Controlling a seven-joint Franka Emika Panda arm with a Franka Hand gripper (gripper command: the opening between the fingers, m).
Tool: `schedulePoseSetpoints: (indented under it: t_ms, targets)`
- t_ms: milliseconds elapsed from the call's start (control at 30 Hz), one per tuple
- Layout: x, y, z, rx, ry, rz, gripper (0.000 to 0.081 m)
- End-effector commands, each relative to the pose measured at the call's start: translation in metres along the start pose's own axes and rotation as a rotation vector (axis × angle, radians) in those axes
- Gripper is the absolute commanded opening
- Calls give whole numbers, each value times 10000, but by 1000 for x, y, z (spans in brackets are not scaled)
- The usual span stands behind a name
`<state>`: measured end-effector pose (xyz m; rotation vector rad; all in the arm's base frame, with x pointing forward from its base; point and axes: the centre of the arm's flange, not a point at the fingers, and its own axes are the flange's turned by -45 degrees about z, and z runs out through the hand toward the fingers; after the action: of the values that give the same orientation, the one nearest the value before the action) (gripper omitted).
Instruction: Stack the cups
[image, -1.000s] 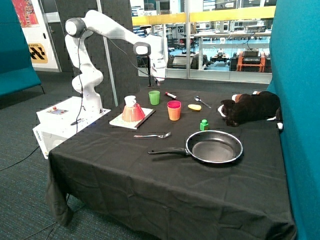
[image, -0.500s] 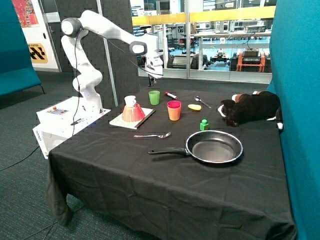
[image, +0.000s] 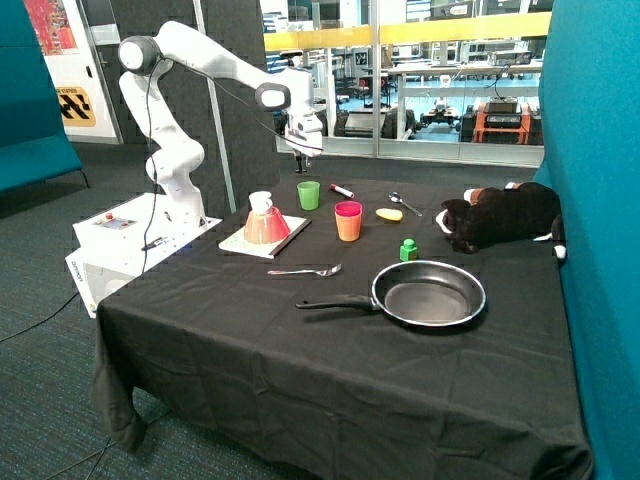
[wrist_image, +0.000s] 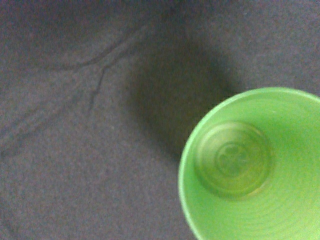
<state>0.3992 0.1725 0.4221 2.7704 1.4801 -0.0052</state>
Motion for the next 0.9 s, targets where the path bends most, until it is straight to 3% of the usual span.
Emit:
schedulePoseSetpoints:
  t_ms: [0,367,867]
  targets:
    - [-5,-17,11,-11,32,-229,624]
    - [-13,-37,28,-11,32,-424,611]
    - [-12,-35,44,-11,32,-203,551]
